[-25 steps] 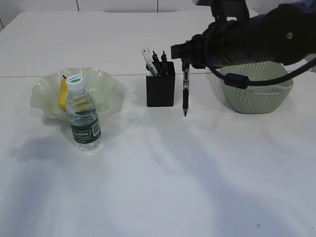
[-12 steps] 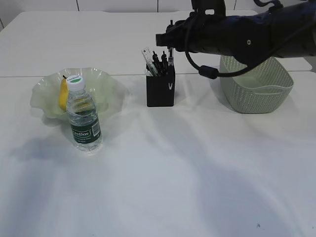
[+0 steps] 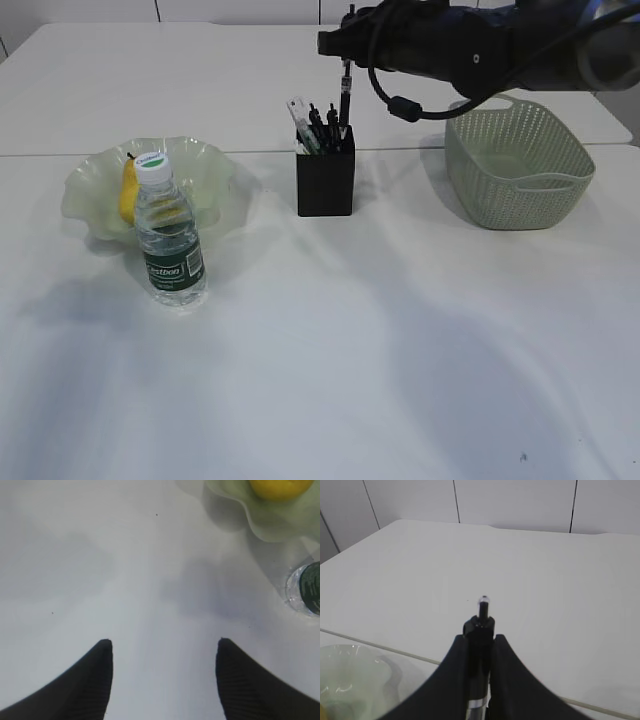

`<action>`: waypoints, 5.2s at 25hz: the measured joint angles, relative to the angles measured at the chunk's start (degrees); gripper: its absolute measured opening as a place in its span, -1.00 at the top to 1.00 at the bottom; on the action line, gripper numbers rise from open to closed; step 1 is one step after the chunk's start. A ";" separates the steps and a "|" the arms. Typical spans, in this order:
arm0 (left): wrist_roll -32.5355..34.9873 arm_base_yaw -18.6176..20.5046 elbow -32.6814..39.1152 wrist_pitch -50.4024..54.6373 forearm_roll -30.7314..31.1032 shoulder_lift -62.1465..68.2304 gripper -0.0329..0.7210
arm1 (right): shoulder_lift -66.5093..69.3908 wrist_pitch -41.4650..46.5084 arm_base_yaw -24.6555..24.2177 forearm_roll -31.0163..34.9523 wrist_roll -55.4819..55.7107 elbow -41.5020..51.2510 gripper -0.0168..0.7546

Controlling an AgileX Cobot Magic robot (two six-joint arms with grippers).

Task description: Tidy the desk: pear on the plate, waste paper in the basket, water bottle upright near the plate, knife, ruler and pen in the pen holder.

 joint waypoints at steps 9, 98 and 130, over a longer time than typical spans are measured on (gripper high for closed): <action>0.00 0.00 0.00 0.00 0.00 0.00 -0.30 | 4.97 -0.85 0.00 -0.10 0.00 -4.78 0.79; 0.00 0.00 0.00 16.71 4.41 -21.99 -0.29 | -40.38 52.48 -17.83 7.35 -4.98 22.14 0.25; 2.96 -2.40 8.66 34.85 4.10 -78.36 -0.27 | -105.29 80.28 -17.83 3.13 -3.45 40.66 0.25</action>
